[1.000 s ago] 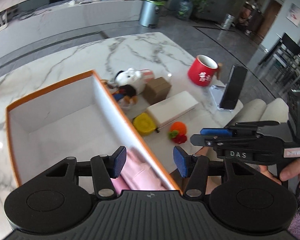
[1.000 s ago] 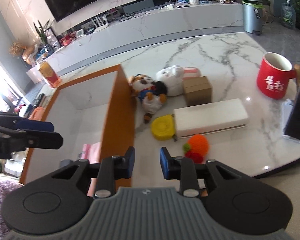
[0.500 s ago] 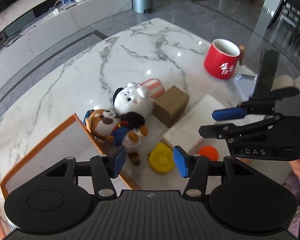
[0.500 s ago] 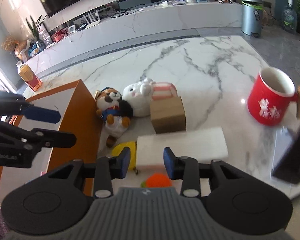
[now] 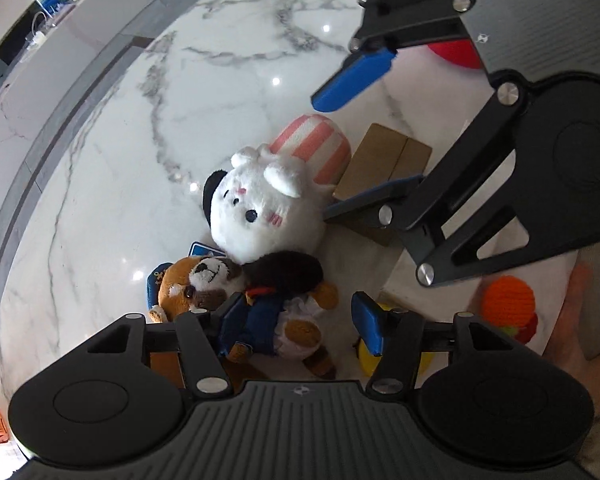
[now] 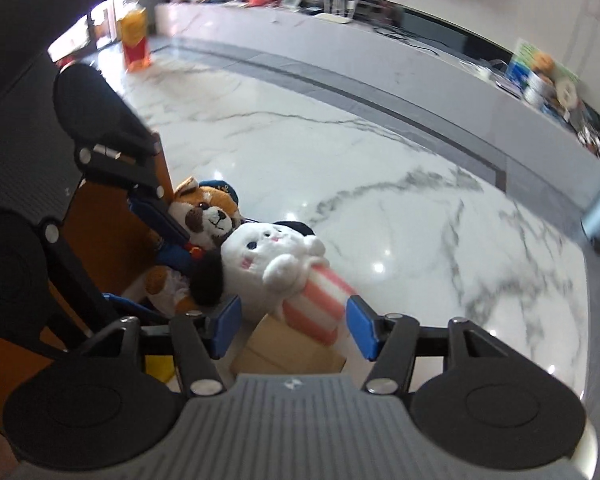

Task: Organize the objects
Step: 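Withdraw both grippers from the orange box and reach toward the plush toys, then grasp the brown dog plush with left while right grasps the white bunny plush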

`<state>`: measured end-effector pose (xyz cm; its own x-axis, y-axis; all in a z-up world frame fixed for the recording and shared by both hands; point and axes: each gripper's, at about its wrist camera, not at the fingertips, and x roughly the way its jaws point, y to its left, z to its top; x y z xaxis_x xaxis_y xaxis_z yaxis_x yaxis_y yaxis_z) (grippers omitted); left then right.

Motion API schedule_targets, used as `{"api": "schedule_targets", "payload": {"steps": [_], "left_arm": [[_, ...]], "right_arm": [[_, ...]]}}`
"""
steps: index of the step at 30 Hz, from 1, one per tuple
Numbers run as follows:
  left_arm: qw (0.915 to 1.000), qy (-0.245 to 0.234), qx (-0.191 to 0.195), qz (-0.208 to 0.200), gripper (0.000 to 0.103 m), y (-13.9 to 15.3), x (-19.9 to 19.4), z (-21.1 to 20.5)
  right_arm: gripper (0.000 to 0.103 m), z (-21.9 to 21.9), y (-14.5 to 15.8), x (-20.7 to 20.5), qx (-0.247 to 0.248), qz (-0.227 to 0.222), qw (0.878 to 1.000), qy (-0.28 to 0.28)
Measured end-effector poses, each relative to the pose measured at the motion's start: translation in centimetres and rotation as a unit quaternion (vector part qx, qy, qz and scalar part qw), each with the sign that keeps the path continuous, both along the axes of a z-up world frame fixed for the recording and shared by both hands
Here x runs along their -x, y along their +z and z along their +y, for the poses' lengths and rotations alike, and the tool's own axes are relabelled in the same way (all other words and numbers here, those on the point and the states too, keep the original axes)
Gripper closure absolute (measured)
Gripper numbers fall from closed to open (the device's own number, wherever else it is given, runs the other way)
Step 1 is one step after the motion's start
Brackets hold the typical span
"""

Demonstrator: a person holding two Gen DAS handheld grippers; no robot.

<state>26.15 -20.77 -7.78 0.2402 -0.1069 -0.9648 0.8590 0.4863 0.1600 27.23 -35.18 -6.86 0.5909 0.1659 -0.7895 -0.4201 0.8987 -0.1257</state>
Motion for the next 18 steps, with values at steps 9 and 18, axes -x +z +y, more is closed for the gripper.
{"api": "schedule_targets", "payload": {"steps": [9,18], "left_arm": [[0.9995,-0.016,-0.003,0.028,0.034,-1.0,-1.3,0.5],[0.9997,-0.016,-0.001,0.017,0.028,-1.2,-0.8,0.9]], "right_arm": [[0.028,0.5,-2.5,-2.2,0.02,0.003,0.997,0.068],[0.025,-0.3,-4.4,-4.2,0.006,0.019,1.0,-0.013]]}}
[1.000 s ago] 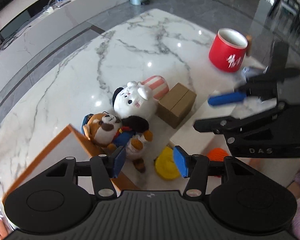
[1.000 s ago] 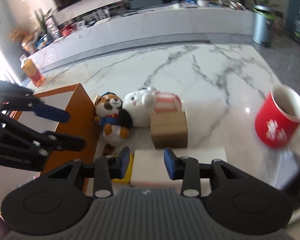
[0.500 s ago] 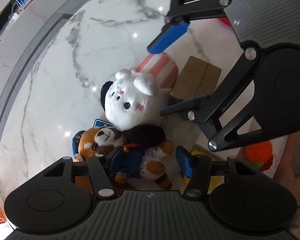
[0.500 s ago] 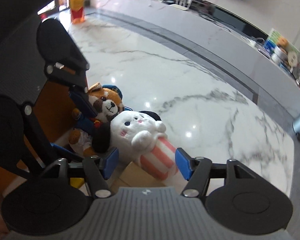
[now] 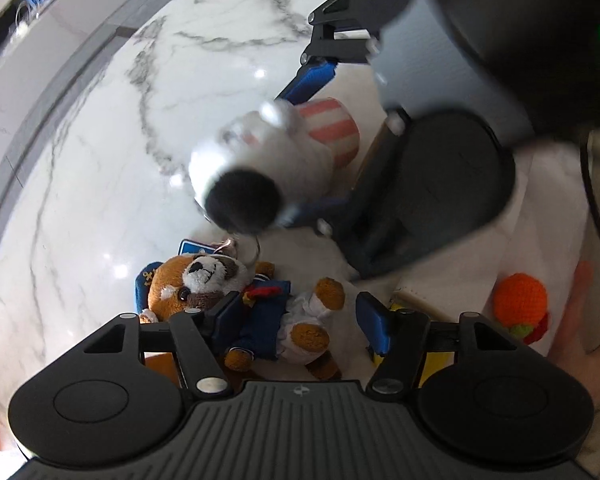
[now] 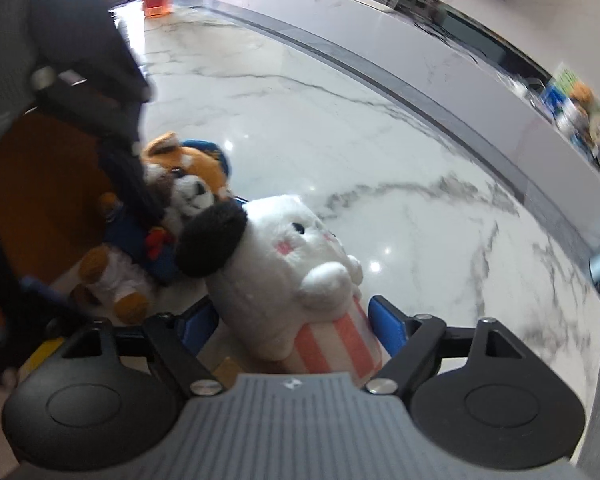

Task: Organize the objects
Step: 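Grasp the brown dog plush with left while right grasps the white bunny plush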

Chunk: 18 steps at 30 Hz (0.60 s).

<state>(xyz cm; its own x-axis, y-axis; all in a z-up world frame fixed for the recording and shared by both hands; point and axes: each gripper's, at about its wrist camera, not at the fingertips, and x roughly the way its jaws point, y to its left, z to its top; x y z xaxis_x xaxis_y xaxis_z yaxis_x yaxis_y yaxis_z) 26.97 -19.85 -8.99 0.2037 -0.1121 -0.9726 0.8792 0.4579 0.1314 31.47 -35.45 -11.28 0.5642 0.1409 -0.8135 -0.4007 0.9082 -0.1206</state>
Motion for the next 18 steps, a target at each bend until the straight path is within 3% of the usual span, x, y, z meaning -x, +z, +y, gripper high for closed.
{"api": "schedule_targets", "payload": {"steps": [4,8,10,14,15,16,18], "left_arm": [[0.9981,-0.033,-0.041,-0.033,0.024,-0.9,1.2,-1.0],[0.994,-0.048,-0.078,-0.059,0.026,-1.7,1.9,-1.7],[0.9906,-0.058,-0.092,-0.083,0.045,-1.9,2.3,-1.8],[0.9903,-0.061,-0.079,-0.097,0.054,-1.5,2.7,-1.1],[0.9905,-0.064,-0.07,-0.099,0.06,-1.3,2.8,-0.8],[0.9905,-0.068,-0.059,-0.104,0.074,-1.1,3.1,-0.4],[0.9872,-0.073,-0.05,-0.133,0.077,-0.6,3.7,0.1]], "right_arm": [[0.032,-2.6,0.7,-0.4,-0.093,0.013,0.992,-0.083],[0.033,-3.2,2.4,0.5,-0.113,-0.017,0.987,-0.117],[0.033,-3.2,3.3,0.9,-0.114,-0.026,0.985,-0.127],[0.033,-3.2,4.4,1.9,-0.106,-0.031,0.984,-0.14],[0.033,-3.3,4.6,2.2,-0.103,-0.031,0.984,-0.144],[0.033,-3.4,4.8,2.6,-0.1,-0.033,0.983,-0.148],[0.033,-3.7,5.1,3.1,-0.101,-0.034,0.982,-0.155]]}}
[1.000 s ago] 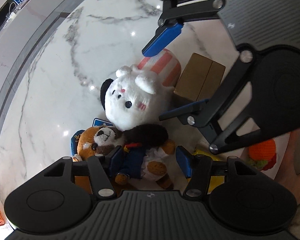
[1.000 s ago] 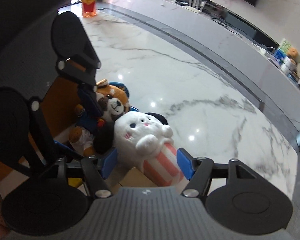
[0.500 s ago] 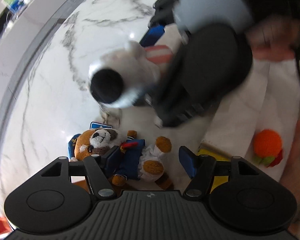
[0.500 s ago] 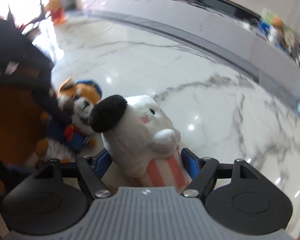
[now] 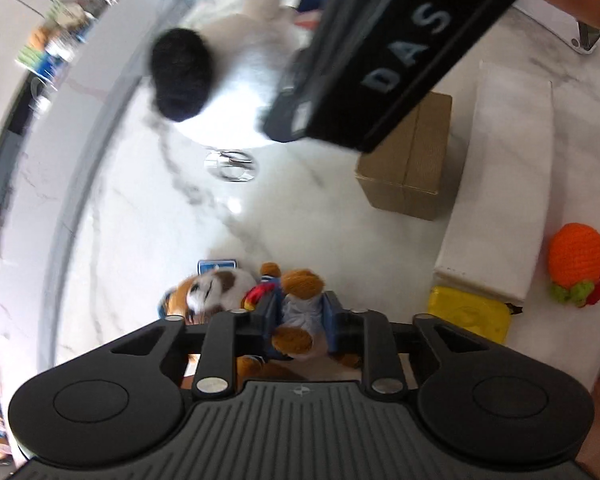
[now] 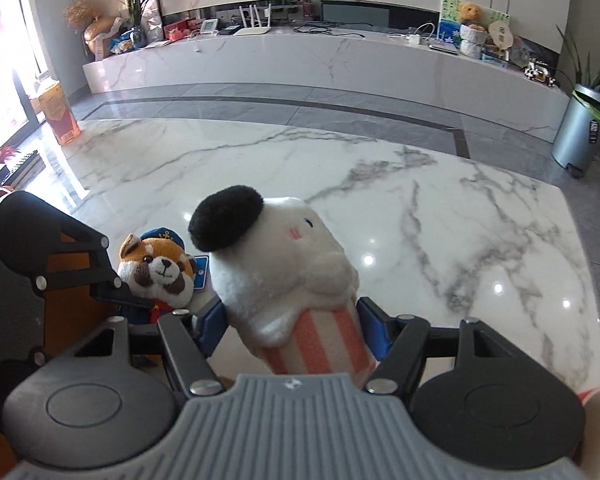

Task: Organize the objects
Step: 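Grasp the brown dog plush with left while right grasps the white bunny plush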

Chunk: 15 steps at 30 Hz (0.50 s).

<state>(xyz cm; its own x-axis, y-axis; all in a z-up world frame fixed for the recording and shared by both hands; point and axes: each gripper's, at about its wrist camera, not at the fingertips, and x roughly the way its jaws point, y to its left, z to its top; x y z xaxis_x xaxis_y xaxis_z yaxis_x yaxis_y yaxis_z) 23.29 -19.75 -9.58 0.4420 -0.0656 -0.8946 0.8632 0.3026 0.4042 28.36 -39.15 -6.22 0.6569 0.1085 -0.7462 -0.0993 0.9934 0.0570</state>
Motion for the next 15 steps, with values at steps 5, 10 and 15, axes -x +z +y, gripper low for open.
{"api": "schedule_targets", "payload": {"steps": [5,10,15], "left_arm": [[0.9978,0.014,0.054,-0.037,0.088,2.6,1.1,1.2],[0.9909,0.033,0.114,-0.062,0.089,5.9,2.5,0.0],[0.9811,0.048,0.166,-0.087,0.089,8.7,3.9,1.3]], "right_arm": [[0.033,0.2,0.8,1.7,0.003,0.007,1.0,-0.016],[0.033,0.9,2.4,3.5,0.014,0.001,1.0,-0.022],[0.033,1.5,5.2,5.4,-0.006,-0.008,0.999,-0.035]]}}
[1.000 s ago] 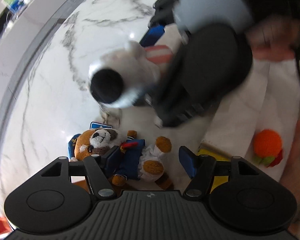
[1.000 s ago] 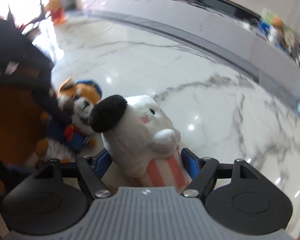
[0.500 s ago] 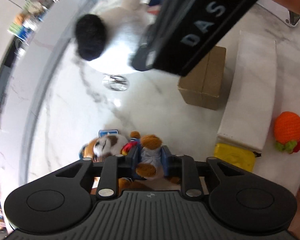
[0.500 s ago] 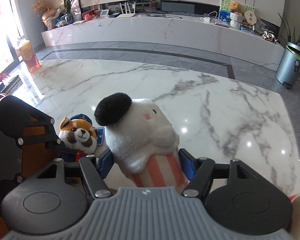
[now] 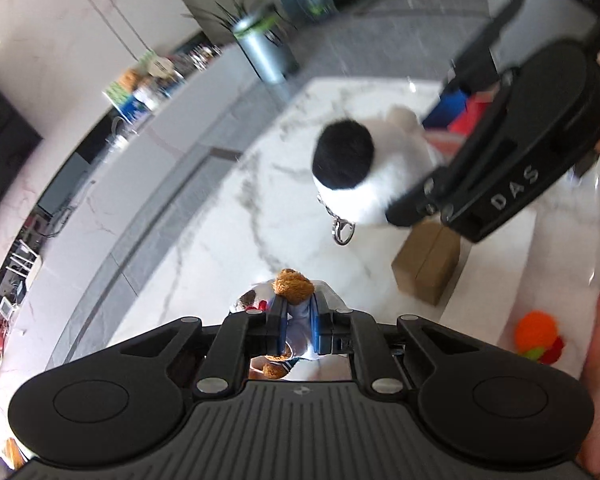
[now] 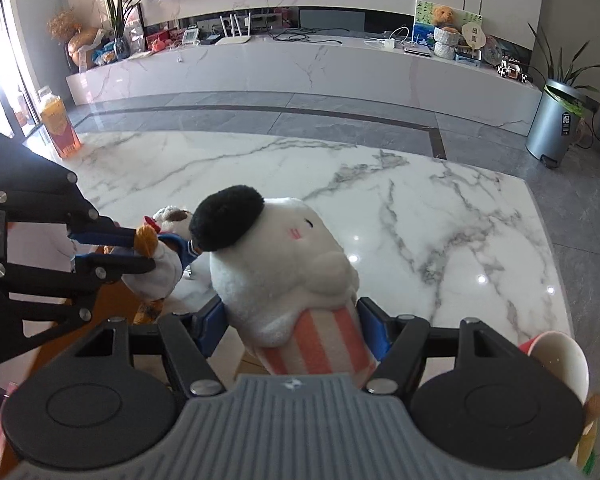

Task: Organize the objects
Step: 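Grasp the brown dog plush with left while right grasps the white bunny plush, then carry the dog plush with left while right carries the bunny plush over the orange box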

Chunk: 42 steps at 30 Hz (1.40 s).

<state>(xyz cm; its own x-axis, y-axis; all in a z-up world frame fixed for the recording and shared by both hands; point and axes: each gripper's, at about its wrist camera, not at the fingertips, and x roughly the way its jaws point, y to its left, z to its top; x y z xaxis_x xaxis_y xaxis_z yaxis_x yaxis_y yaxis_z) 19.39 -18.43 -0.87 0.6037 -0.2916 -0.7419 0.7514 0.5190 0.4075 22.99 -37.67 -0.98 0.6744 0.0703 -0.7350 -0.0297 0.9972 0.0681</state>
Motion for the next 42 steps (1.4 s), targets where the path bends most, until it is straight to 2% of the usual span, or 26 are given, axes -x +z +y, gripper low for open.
{"api": "schedule_targets", "payload": {"steps": [4,8,11,15,21,27,31,36,42], "left_arm": [[0.9989,-0.001,0.039,-0.026,0.089,3.3,2.3,1.9],[0.9971,-0.002,0.052,-0.056,0.089,5.9,4.6,4.4],[0.9967,0.004,0.041,-0.07,0.089,6.6,6.8,6.7],[0.9962,0.012,0.001,-0.086,0.089,5.6,9.1,9.3],[0.9956,0.006,-0.064,-0.068,0.089,2.3,12.7,12.5],[0.9912,-0.045,-0.111,-0.057,0.089,-0.9,15.8,14.0],[0.9908,-0.053,-0.121,-0.028,0.089,-2.9,15.6,13.7],[0.9885,-0.06,-0.138,0.016,0.089,-4.9,15.6,14.0],[0.9877,-0.044,-0.128,0.077,0.089,-5.8,14.6,14.5]], "right_arm": [[0.033,1.4,3.3,2.1,-0.031,-0.019,0.999,-0.001],[0.033,3.8,6.4,4.0,-0.082,-0.037,0.996,0.007],[0.033,6.3,7.8,5.1,-0.137,-0.031,0.99,0.016],[0.033,10.7,8.2,6.0,-0.195,-0.016,0.98,0.034],[0.033,17.1,5.7,6.3,-0.228,0.025,0.972,0.053],[0.033,20.3,1.9,6.4,-0.244,0.077,0.966,0.043],[0.033,20.4,-0.2,6.7,-0.253,0.103,0.961,0.031],[0.033,19.7,-1.1,6.4,-0.251,0.115,0.961,0.027],[0.033,19.5,-2.0,5.6,-0.257,0.127,0.958,0.031]]}}
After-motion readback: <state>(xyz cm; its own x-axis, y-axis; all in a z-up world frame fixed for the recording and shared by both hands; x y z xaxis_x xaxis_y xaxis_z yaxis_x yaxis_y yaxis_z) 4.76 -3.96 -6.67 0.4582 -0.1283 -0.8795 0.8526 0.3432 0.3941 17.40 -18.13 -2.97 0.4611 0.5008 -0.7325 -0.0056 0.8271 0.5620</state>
